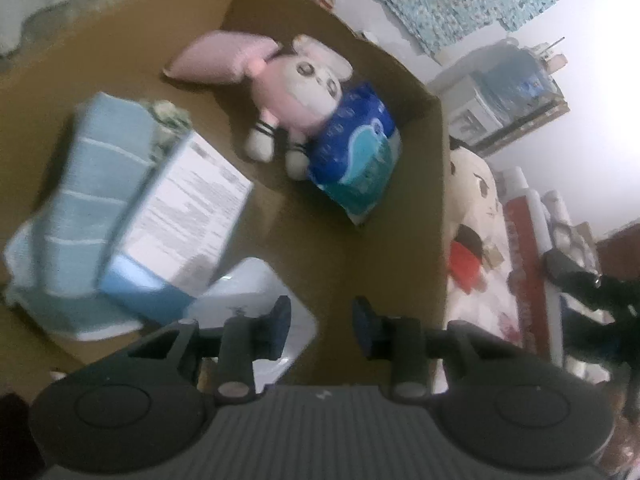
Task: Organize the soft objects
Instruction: 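Carry the toothpaste tube over the cardboard box with the right tool, then drop the toothpaste into the box by opening the right tool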
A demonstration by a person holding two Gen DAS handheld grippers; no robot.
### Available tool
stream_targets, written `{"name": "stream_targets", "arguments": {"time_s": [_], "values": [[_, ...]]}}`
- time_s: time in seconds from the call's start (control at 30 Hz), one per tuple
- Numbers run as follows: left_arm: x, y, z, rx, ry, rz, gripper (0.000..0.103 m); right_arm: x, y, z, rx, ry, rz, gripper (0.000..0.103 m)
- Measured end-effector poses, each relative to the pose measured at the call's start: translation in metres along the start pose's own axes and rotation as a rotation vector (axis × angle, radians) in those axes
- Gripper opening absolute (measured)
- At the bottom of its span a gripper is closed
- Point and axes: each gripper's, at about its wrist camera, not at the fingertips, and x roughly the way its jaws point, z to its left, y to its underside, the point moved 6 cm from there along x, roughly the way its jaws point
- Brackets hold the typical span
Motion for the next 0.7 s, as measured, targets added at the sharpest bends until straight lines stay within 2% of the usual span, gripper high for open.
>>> {"name": "stream_targets", "arguments": {"time_s": [0.07, 0.2, 0.33, 0.47, 0.7], "values": [[-0.010, 0.000, 0.002, 0.013, -0.011, -0.035, 0.040, 0.002, 0.000, 0.004, -0.007, 0.001, 0.005, 0.029], [-0.034, 0.000, 0.001, 0.033, -0.012, -0.135, 0.059, 0.016, -0.002, 0.019, -0.043, 0.005, 0.022, 0.029], [-0.056, -0.002, 0.000, 0.060, -0.062, -0.250, 0.073, 0.046, -0.005, 0.043, -0.124, 0.022, 0.074, 0.029], [-0.068, -0.006, 0.002, 0.099, -0.135, -0.336, 0.077, 0.086, -0.006, 0.060, -0.232, 0.102, 0.130, 0.029], [-0.067, -0.009, 0.006, 0.132, -0.158, -0.346, 0.077, 0.149, 0.006, 0.062, -0.521, 0.339, 0.213, 0.031]]}}
